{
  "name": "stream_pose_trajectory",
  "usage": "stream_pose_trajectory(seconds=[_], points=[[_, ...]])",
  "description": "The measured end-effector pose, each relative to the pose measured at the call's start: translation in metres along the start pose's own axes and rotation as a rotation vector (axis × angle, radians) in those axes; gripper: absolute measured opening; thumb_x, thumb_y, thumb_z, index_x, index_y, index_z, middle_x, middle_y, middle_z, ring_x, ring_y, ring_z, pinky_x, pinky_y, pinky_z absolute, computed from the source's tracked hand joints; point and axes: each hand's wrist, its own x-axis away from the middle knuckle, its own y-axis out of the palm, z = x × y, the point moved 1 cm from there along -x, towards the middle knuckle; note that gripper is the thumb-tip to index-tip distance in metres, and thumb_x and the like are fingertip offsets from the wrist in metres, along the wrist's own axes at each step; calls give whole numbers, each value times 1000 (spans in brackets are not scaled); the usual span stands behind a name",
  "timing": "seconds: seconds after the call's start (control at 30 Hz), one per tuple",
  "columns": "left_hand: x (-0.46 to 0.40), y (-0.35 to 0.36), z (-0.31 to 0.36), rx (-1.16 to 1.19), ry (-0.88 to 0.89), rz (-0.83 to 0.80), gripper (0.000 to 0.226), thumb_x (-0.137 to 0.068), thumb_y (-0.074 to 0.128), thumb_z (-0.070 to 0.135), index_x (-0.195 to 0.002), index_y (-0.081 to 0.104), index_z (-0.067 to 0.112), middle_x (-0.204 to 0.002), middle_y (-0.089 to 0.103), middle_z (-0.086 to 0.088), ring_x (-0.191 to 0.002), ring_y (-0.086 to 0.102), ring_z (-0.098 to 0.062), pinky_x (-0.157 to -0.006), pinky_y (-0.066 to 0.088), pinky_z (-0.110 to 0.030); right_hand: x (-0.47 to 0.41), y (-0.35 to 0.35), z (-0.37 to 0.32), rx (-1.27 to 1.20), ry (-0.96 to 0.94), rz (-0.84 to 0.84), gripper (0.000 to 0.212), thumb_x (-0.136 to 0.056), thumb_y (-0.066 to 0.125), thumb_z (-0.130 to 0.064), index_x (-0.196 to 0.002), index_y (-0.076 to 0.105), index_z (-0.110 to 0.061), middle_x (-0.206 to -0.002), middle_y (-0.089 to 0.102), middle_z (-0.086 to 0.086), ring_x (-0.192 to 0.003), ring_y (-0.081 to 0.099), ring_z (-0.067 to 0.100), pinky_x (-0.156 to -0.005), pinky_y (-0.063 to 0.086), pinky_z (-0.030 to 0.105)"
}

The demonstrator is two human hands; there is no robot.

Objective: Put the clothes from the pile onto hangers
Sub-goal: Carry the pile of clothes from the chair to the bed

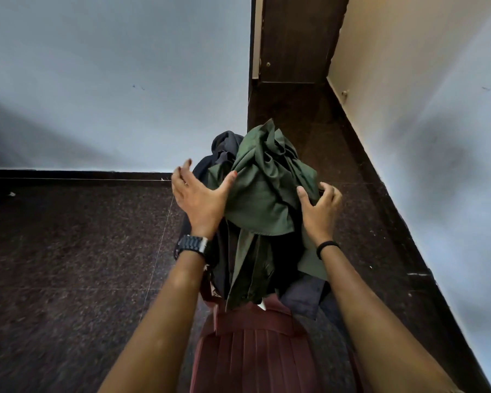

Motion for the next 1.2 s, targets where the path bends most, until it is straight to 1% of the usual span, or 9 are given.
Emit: stream_pose_trajectory(seconds=[0.1,0.2,0.33,0.43,0.57,0.77,0.9,1.0,1.2], points=[[-15,14,-29,155,-297,-263,123,-58,82,59,-150,14,14,-154,15,-15,-143,18,-28,-118,20,-42,4,5,3,-276,237,-210,71,-89,61,-46,-142,30,-11,-146,26,10,-129,36,25,-95,34,27],[-3,29,-57,429,-551,-422,147,-37,86,65,-152,4,22,-153,27,-8,-135,36,-23,-112,33,-41,4,19,10,-448,380,-267,83,-85,61,-53,-147,22,-14,-148,30,7,-132,38,24,-104,37,32],[9,43,-75,569,-597,-443,129,-56,86,43,-151,2,23,-145,40,-3,-125,48,-19,-107,40,-37,-4,25,12,-534,481,-374,94,-82,57,-62,-151,12,-17,-151,34,4,-134,38,24,-110,35,39],[6,47,-80,577,-614,-402,120,-60,88,34,-148,8,19,-136,45,-2,-119,50,-17,-105,41,-36,-11,27,13,-523,531,-470,105,-82,53,-68,-152,-4,-15,-158,18,3,-143,22,26,-115,25,42],[0,46,-83,506,-663,-355,93,-66,86,27,-131,21,13,-112,47,1,-99,52,-12,-87,43,-29,-22,27,22,-581,619,-588,126,-55,62,-86,-153,14,-24,-156,24,-3,-141,29,24,-115,26,50],[-18,39,-90,471,-664,-575,113,-43,92,52,-135,42,10,-126,59,-2,-110,60,-18,-100,47,-37,-28,33,12,-602,665,-784,113,-42,70,-82,-138,49,-24,-135,55,6,-123,52,28,-109,36,51],[-21,33,-83,530,-528,-626,60,-72,82,21,-126,58,12,-117,67,-1,-106,64,-15,-86,51,-27,-28,27,3,-456,584,-759,77,-81,51,-66,-142,43,-19,-139,51,4,-127,47,28,-105,38,42],[-14,35,-80,537,-499,-591,38,-76,78,15,-112,66,10,-104,71,-1,-91,67,-10,-75,52,-19,-22,28,7,-436,469,-586,61,-91,53,-48,-140,44,-13,-131,53,1,-124,50,27,-94,42,35],[-10,38,-83,559,-562,-534,43,-72,82,17,-110,68,5,-105,72,-7,-99,67,-20,-93,51,-34,-17,28,6,-478,380,-466,44,-94,55,-36,-131,53,-11,-126,58,4,-109,55,21,-93,42,34]])
